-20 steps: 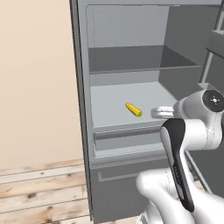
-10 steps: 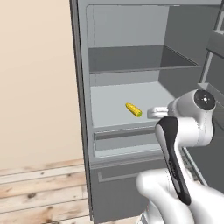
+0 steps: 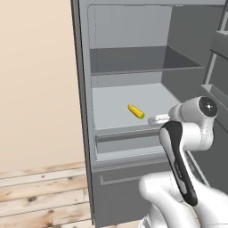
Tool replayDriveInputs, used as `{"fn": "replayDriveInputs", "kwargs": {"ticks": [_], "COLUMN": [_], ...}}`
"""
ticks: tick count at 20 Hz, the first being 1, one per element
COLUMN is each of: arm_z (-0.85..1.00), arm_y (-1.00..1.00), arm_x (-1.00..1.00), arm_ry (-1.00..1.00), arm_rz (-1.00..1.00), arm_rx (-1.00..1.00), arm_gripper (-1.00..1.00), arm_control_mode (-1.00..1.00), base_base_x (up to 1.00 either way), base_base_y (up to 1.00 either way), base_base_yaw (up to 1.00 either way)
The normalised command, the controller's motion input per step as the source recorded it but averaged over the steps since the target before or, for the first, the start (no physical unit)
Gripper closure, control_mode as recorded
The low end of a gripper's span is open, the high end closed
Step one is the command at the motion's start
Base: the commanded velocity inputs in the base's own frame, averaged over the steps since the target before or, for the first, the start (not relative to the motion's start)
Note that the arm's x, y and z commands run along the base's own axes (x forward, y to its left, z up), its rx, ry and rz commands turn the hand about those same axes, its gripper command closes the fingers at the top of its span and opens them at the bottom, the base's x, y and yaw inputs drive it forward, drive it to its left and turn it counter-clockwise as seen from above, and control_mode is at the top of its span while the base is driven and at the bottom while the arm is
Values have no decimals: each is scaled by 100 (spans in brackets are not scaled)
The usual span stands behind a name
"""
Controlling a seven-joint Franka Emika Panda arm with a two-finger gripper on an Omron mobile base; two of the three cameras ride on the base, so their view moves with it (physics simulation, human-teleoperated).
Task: Take the cheese, fish, and corn from the fridge and place them on the plate on the dining counter to create an appetizer plate.
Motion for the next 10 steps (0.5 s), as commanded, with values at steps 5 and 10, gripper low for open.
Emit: {"fn": "replayDriveInputs", "kwargs": {"ticks": [5, 10], "arm_z": [0, 0], "arm_y": [0, -2], "arm_x": [28, 20], "arm_ry": [2, 6], "arm_rz": [5, 0], "arm_rx": [0, -1], "arm_gripper": [-100, -100], "arm_control_mode": [-100, -100], "base_base_x": [0, 0], "base_base_y": [0, 0], "base_base_yaw": [0, 0]}}
